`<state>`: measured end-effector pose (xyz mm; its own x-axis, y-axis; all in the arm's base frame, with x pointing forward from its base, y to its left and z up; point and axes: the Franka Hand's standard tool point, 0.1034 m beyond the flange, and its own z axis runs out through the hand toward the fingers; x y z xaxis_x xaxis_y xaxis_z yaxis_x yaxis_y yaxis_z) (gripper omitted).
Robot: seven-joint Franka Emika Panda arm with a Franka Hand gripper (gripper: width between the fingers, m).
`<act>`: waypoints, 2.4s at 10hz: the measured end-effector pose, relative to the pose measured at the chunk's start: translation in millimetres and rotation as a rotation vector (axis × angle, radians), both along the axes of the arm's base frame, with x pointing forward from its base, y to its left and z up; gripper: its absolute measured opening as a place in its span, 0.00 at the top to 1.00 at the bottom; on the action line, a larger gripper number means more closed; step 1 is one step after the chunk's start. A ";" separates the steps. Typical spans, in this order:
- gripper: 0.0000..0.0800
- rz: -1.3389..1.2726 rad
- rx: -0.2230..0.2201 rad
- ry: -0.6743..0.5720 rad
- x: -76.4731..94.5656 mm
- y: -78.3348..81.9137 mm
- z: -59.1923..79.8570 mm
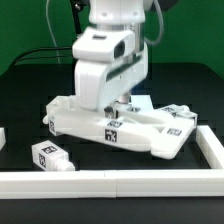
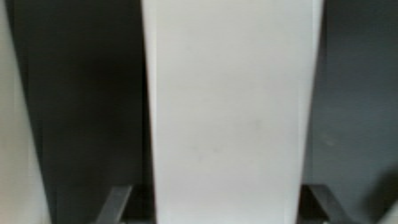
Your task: Assemble chair
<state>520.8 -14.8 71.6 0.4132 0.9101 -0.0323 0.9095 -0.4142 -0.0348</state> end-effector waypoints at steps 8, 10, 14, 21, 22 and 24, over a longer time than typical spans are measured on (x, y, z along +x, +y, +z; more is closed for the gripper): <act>0.65 0.335 0.015 0.040 -0.9 -21.5 14.4; 0.64 0.463 0.033 0.086 -4.2 -28.0 16.6; 0.64 0.429 0.033 0.091 -6.1 -27.5 13.0; 0.64 0.317 0.047 0.131 -17.9 -46.4 9.9; 0.64 0.376 0.055 0.133 -19.5 -50.0 9.0; 0.64 0.683 0.112 0.144 -30.9 -88.0 10.4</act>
Offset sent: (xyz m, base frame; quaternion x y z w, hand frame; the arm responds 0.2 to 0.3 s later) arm 0.0000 0.0000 0.0000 0.0000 0.0000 0.0000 1.0000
